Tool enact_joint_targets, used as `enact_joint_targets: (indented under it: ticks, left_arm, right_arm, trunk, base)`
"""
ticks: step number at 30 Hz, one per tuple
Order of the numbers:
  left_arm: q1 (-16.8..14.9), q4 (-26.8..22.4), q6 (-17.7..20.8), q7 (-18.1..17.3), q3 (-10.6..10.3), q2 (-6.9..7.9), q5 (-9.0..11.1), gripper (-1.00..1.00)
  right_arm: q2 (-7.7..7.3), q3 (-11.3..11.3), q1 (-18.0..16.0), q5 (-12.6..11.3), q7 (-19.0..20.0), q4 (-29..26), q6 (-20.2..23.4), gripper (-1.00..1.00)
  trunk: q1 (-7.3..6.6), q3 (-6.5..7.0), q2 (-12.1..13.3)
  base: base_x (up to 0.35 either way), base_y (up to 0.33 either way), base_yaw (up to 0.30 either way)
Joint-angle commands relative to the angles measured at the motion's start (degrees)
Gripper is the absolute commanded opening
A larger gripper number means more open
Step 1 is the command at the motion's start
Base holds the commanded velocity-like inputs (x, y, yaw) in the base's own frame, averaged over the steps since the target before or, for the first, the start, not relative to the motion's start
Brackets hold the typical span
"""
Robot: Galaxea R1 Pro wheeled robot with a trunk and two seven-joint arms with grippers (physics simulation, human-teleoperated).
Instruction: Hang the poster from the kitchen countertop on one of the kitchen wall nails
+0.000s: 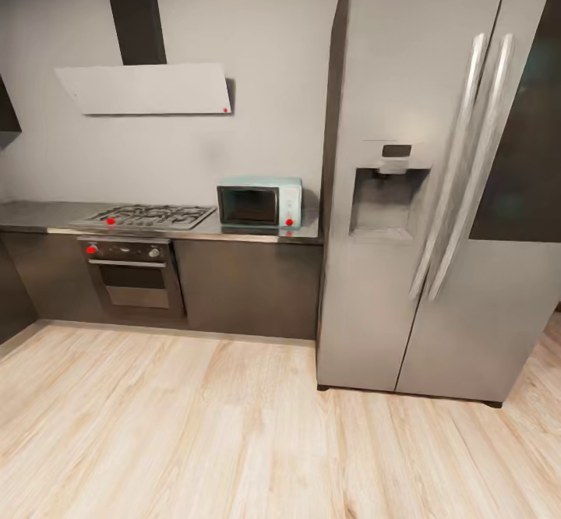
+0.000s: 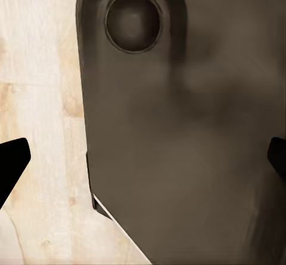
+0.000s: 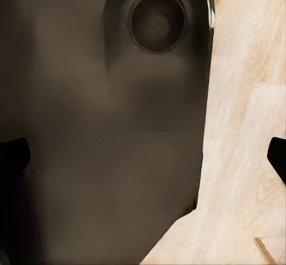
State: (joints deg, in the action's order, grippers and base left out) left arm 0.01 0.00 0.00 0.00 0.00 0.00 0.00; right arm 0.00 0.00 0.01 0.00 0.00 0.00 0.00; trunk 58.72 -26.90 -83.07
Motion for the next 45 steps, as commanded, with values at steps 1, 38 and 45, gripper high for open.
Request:
enact_joint_targets:
  ticks: [1, 38, 45]
  left_arm:
    - [0.0, -0.1, 0.3, -0.3, 0.1, -0.33, 0.2, 1.0]
    - [1.3, -36.7, 0.8, -0.8, 1.5, -2.33, 13.2, 1.0]
    - [1.3, -36.7, 0.8, -0.6, 1.5, -2.21, 13.4, 1.0]
  right_arm:
    - [-0.33, -0.1, 0.0, 0.1, 0.0, 0.1, 0.0, 1.0]
    - [-4.02, -0.3, -9.9, 0.2, -0.2, -20.6, -7.7, 1.0]
    - [-4.9, -0.4, -9.8, 0.2, -0.3, -20.7, -7.7, 1.0]
  trunk:
    - [0.0, -0.03, 0.0]
    - [0.0, -0.03, 0.0]
    - [0.0, -0.03, 0.0]
  base:
    - [0.0, 0.0, 0.0]
    - [0.0, 0.0, 0.0]
    - [0.035, 0.017, 0.0]
